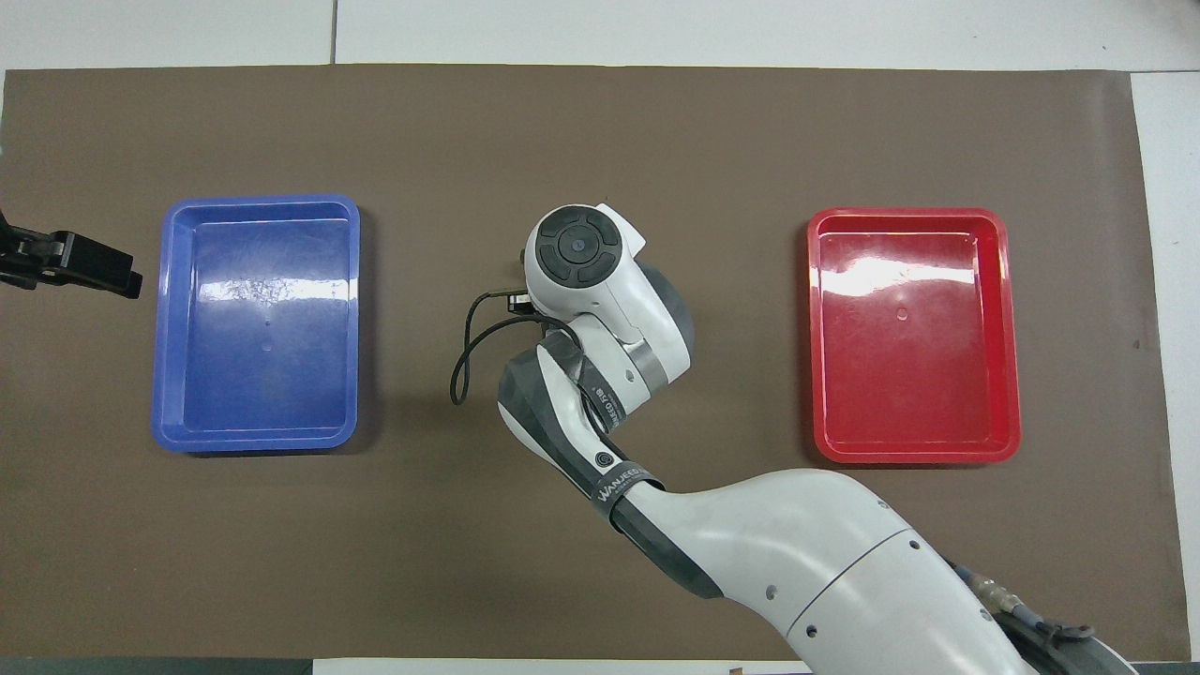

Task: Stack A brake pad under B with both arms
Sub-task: 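Lower the curved pad onto the dark pad with the right gripper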

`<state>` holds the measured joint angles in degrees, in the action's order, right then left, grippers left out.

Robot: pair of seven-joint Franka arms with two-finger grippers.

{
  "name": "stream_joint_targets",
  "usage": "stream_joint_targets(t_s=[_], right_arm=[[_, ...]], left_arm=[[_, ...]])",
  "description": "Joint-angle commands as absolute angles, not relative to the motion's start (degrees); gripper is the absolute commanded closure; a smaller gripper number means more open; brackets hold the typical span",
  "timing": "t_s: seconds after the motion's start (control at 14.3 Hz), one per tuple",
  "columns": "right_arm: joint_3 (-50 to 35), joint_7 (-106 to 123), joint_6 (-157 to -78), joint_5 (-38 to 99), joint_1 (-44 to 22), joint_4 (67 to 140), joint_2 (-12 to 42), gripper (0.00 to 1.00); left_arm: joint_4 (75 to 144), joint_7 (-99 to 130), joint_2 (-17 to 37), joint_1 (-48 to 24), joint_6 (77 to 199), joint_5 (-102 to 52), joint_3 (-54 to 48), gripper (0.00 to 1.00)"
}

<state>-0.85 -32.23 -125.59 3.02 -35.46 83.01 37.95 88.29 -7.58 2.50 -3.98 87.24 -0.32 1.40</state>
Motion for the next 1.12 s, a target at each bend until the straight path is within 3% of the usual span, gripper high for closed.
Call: stream_joint_targets(t_s=[0.0,1.05], right_arm=[[-1.14,-30.51,-125.33,2.29,-35.16,81.74,38.41,1.00],[-1.14,-29.00,-125.77,1.58,-35.68,83.85,38.14,0.97]], left_arm=[[90.44,-6.94,0.88,-3.60,88.59,0.79,0.97,0.02],[92.73,-7.47,-0.26,-3.60,90.35,0.62,1.05,0.02]])
